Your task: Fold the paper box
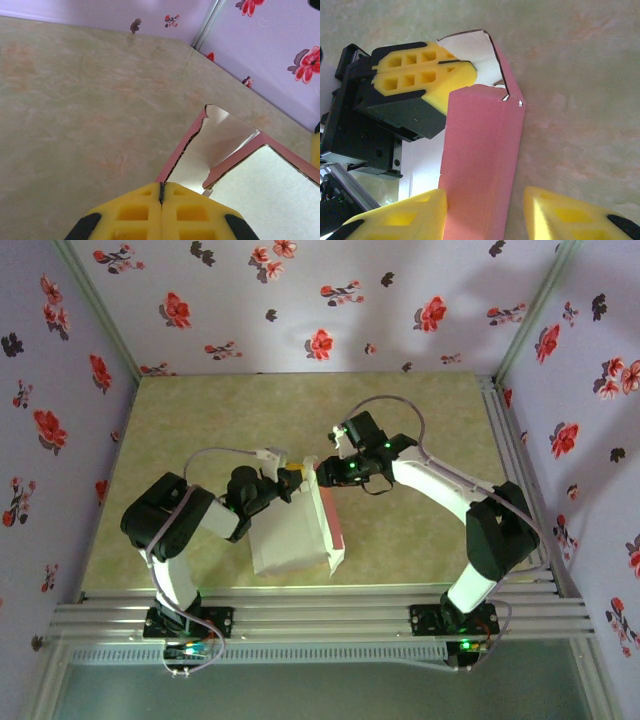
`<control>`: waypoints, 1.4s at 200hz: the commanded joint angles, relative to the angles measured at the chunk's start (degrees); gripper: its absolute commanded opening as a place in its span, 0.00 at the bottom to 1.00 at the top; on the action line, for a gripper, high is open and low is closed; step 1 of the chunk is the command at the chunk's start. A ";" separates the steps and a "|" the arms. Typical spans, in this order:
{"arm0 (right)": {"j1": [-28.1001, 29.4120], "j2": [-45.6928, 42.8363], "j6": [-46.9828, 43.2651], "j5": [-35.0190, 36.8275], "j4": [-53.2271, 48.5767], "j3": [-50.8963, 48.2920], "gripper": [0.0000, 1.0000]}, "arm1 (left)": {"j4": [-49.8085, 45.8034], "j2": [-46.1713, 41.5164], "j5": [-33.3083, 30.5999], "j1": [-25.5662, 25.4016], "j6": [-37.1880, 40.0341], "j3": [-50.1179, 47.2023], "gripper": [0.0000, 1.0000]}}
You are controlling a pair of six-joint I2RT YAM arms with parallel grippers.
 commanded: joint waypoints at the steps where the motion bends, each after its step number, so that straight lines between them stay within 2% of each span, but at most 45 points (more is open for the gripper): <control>1: 0.57 0.40 1.59 -0.73 -0.10 1.23 0.48 | 2.76 -1.72 0.35 -0.40 -0.98 0.78 0.00; 50: 0.50 0.27 3.64 -1.52 1.15 1.88 0.47 | 2.80 -1.47 0.46 -0.40 -0.89 0.72 0.00; 113: 0.53 -0.99 9.09 -0.50 3.59 1.57 0.39 | 2.76 -1.44 0.36 -0.40 -0.71 0.32 0.00; 161: 0.07 -0.90 13.72 -0.50 2.51 1.89 0.37 | 2.77 -1.39 0.43 -0.40 -0.63 0.36 0.00; 187: -0.78 -2.06 16.40 -1.87 5.05 0.44 0.38 | 2.80 -1.38 0.43 -0.40 -0.54 0.19 0.00; 220: -1.28 -2.34 17.45 -3.09 5.88 0.10 0.45 | 2.76 -1.37 0.44 -0.45 -0.54 0.21 0.00; 280: -1.35 -3.36 17.85 -2.16 5.84 -0.77 0.46 | 2.69 -1.06 0.40 -0.49 -0.46 0.30 0.00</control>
